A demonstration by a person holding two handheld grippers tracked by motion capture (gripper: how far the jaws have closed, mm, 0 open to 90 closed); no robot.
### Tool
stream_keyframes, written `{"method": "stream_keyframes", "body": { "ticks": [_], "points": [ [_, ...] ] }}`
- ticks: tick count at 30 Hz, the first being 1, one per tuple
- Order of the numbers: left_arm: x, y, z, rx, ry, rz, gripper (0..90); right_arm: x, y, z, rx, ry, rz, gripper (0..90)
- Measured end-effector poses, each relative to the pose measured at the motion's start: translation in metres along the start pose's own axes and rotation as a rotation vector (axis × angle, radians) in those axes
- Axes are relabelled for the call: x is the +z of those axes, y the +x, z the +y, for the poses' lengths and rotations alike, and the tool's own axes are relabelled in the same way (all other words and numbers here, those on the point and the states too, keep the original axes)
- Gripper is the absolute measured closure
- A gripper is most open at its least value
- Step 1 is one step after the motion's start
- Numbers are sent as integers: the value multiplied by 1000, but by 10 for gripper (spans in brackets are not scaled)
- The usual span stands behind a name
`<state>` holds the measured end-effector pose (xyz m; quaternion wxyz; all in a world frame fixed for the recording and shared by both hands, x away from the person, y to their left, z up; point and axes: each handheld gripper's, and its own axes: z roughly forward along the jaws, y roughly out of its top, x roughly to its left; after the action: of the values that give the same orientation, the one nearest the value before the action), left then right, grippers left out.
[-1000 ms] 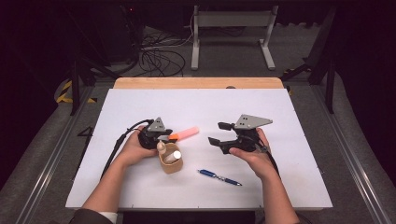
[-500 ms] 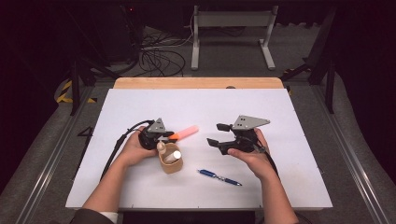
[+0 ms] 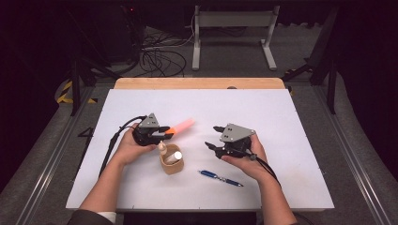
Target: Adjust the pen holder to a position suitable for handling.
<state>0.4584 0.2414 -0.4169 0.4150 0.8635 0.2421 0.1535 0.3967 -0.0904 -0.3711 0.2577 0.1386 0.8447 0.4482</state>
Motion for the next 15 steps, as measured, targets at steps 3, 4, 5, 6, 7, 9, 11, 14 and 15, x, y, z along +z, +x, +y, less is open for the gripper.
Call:
{"method": "stream_keyframes", "body": {
  "ticks": [3, 4, 5, 6, 7, 9, 11, 14, 15],
  "points": [
    [-10, 2, 3, -15, -25, 19, 647, 4, 6, 1, -61, 12, -24, 414],
    [-14, 2, 4, -23, -39, 25, 647, 5, 7, 2, -75, 14, -30, 415],
    [-17, 2, 6, -25, -44, 26, 647, 5, 8, 2, -86, 15, -33, 421],
    [-21, 2, 9, -20, -49, 25, 647, 6, 9, 2, -93, 16, -38, 426],
    [-24, 1, 12, -13, -54, 29, 647, 6, 9, 3, -99, 13, -44, 430],
    [-29, -3, 18, -3, -68, 25, 647, 5, 9, 3, -104, 5, -56, 436],
    [-34, -7, 25, 1, -84, 17, 647, 3, 9, 4, -111, -3, -67, 440],
    [-39, -14, 33, 7, -102, 7, 647, 0, 10, 6, -115, -22, -82, 444],
    [-40, -17, 35, 11, -105, -2, 647, -1, 10, 7, -123, -28, -88, 445]
  ]
}}
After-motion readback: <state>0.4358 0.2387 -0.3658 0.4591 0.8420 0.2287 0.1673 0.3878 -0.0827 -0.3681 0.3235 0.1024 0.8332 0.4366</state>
